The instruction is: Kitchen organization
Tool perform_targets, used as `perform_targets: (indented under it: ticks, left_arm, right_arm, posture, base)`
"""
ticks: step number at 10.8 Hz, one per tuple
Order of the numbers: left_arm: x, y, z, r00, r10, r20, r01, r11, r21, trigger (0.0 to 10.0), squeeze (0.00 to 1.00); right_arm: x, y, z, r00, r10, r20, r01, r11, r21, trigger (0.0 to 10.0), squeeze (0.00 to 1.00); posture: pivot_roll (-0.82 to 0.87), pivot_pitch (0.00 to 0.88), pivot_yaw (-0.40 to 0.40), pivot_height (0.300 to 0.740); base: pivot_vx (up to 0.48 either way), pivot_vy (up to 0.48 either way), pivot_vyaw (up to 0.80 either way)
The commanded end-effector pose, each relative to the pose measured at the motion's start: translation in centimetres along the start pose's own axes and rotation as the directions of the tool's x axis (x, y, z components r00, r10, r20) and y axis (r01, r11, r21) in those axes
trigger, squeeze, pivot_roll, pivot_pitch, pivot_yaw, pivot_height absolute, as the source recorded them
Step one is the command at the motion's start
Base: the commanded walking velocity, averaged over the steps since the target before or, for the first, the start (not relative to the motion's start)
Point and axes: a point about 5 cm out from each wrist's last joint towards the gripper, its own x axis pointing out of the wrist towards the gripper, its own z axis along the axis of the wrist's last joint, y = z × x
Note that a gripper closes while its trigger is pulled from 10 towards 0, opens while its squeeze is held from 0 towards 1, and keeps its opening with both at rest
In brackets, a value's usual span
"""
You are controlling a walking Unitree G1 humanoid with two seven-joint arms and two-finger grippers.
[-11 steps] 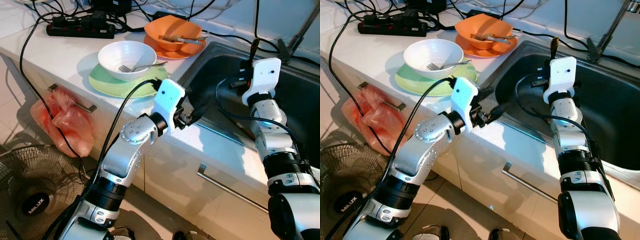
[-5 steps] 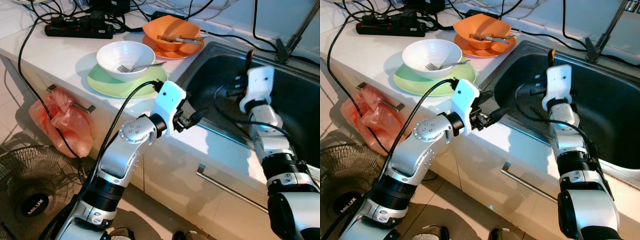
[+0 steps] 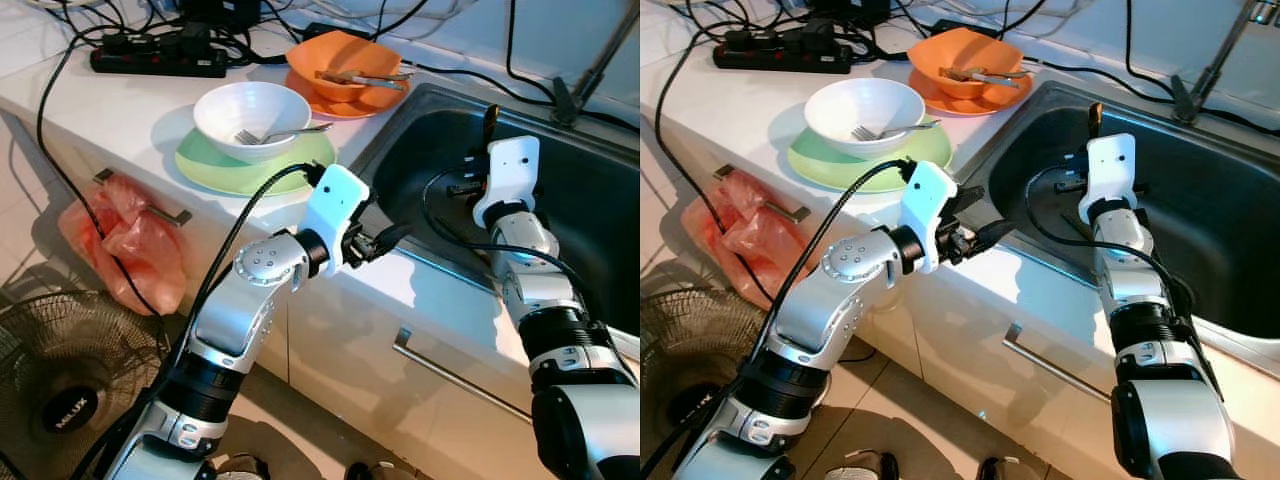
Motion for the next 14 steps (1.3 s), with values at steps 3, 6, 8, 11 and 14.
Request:
perform_targets:
  ticks: [3, 6, 8, 11, 14]
  left_arm:
    - [0.0, -0.5, 0.5, 1.0, -0.023, 0.012, 0.023, 1.0, 0.011, 10.0, 0.0]
    - [0.0, -0.5, 0.6, 1.0, -0.019, 0.011, 0.019, 1.0, 0.011, 10.0, 0.0]
    - [0.0, -0.4, 0.6, 1.0, -0.016, 0.01, 0.016, 1.0, 0.013, 10.0, 0.0]
    - [0.1, 0.4, 1.4, 0.996, 0.064, 0.064, -0.069, 0.995, 0.075, 10.0, 0.0]
    - [-0.2, 2.1, 4.4, 0.955, 0.214, 0.204, -0.265, 0.927, 0.264, 10.0, 0.0]
  right_arm:
    - [0.3, 0.1, 0.4, 1.0, 0.006, 0.006, -0.006, 1.0, 0.009, 10.0, 1.0]
    - [0.3, 0.1, 0.4, 1.0, 0.002, 0.004, -0.002, 1.0, 0.009, 10.0, 1.0]
    - [0.3, 0.2, 0.4, 1.0, 0.006, 0.003, -0.006, 1.0, 0.005, 10.0, 0.86]
    - [0.4, 0.5, 0.9, 0.999, 0.014, 0.033, -0.016, 0.999, 0.04, 10.0, 0.0]
    - [0.4, 1.1, 1.8, 0.993, 0.067, 0.102, -0.079, 0.989, 0.123, 10.0, 0.0]
  posture:
    - [0.07, 0.111, -0.04, 0.74]
    - [0.07, 0.111, -0.04, 0.74]
    - [0.07, 0.109, -0.039, 0.74]
    - [0.07, 0.107, -0.04, 0.74]
    - [0.07, 0.099, -0.041, 0.74]
  base:
    - [0.0, 0.0, 0.0]
    - [0.0, 0.0, 0.0]
    - [0.0, 0.0, 0.0]
    - [0.0, 0.0, 0.0]
    - [0.0, 0.0, 0.0]
